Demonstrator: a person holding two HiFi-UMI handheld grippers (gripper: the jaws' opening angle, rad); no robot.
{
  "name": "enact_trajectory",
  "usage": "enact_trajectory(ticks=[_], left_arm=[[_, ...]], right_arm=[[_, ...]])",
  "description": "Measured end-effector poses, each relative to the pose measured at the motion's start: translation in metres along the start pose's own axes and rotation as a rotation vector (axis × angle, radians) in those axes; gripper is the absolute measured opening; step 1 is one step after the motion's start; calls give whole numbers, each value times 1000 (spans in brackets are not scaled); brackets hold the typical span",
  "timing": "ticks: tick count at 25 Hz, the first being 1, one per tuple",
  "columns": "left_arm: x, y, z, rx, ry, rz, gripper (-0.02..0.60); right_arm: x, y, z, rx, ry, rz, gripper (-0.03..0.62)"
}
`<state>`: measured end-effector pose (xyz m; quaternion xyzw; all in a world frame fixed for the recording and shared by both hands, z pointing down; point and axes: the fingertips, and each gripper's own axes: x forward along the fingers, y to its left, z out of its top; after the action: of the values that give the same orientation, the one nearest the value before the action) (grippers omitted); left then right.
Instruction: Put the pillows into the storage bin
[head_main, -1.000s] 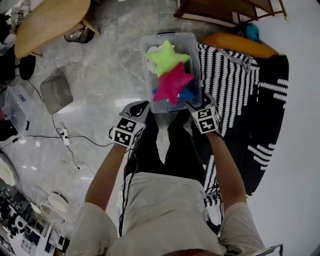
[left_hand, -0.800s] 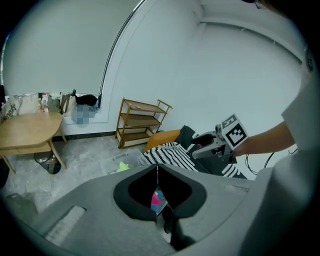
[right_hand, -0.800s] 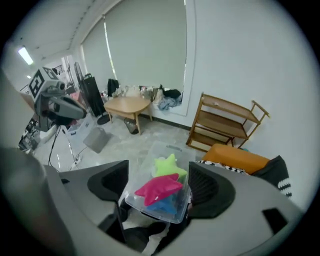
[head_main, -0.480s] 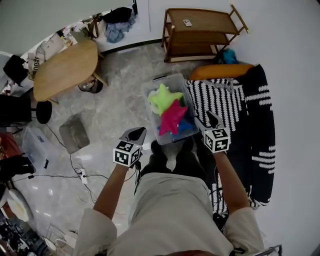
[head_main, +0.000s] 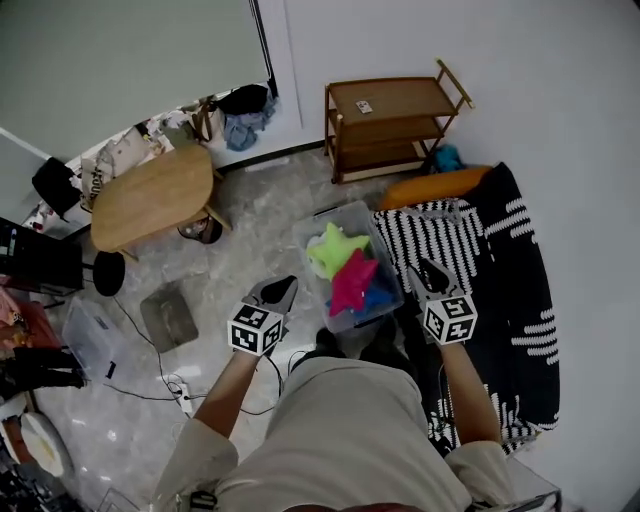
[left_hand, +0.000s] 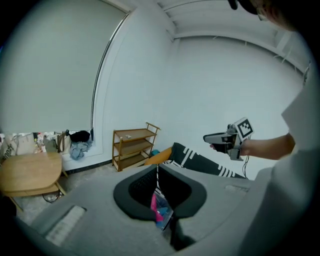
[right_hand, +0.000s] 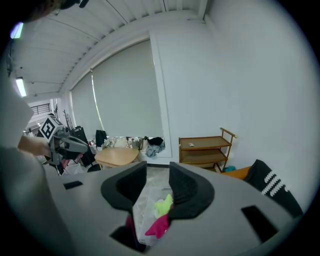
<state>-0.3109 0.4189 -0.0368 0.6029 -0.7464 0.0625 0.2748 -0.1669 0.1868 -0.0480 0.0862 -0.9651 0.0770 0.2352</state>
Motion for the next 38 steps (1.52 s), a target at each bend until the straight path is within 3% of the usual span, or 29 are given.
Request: enact_trajectory(ticks=[7,17,23,38], left_arm=[[-6,-34,46,42,-80,-6,20],[-4,-77,118,18,-231,75,20],[-3,-98,132,29,-270,92,20],[1,-104,142,36,-287,91,20]], right_arm=[[-39,-4,27,-6,-62,12,83],[-75,-28,84,-77,-157,72,10],[-85,-41,106,-91,-201,131,3],[-92,-40,125,-89,-251,150,2]])
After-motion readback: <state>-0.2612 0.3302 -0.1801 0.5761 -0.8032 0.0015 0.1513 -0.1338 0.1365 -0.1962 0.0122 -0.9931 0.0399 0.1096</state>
